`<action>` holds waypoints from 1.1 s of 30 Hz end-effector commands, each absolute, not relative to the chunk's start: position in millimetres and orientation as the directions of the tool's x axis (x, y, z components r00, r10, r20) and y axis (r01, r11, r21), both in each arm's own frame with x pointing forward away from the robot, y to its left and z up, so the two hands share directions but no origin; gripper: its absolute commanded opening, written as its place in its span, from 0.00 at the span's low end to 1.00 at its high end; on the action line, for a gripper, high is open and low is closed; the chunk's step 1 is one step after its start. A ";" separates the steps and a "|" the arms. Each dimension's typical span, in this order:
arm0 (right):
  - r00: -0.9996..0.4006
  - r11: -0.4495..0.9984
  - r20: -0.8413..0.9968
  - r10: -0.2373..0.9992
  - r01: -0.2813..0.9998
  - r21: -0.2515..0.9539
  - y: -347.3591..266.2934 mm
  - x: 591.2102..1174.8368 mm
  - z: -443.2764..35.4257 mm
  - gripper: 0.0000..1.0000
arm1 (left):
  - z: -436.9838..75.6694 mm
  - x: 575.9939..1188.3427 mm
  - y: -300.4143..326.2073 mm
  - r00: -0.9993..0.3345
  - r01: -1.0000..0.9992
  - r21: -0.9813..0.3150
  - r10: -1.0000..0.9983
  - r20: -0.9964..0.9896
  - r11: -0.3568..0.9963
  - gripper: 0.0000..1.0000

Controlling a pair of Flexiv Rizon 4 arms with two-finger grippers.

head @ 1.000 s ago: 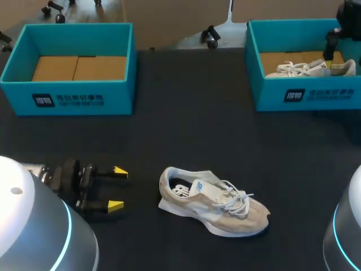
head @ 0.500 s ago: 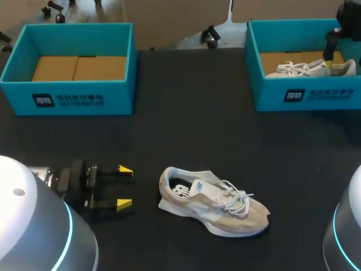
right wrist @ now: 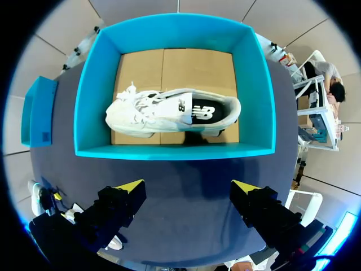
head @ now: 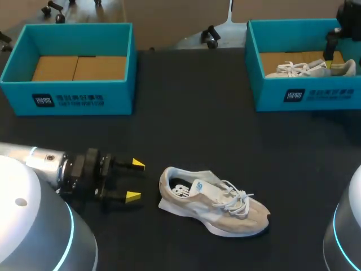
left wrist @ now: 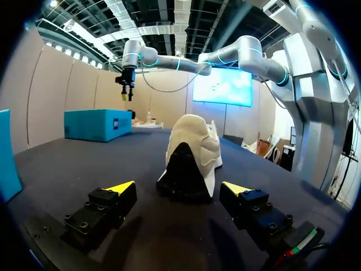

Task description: Take the shoe out of the shoebox, open the shoe tongue, remove and reinsert the insole, then place the shoe into the shoebox

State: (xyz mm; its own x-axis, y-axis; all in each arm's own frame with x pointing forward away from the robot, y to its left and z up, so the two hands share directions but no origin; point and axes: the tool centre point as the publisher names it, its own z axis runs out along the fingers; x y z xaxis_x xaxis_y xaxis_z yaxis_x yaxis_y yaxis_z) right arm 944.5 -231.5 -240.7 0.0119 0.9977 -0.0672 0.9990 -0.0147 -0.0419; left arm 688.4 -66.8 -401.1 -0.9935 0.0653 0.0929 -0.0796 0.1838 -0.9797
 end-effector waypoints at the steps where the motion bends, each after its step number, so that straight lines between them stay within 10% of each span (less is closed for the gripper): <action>1: 0.012 -0.015 -0.068 0.998 0.999 -0.039 -231.5 943.0 -240.3 1.00 | -402.7 690.3 -65.9 -0.993 -0.080 -0.980 0.073 0.094 0.181 1.00; 33: 0.012 -0.015 -0.068 0.998 0.999 -0.039 -231.5 943.0 -240.3 1.00 | -417.3 696.4 -122.0 -0.957 -0.032 -0.970 0.272 0.099 0.240 1.00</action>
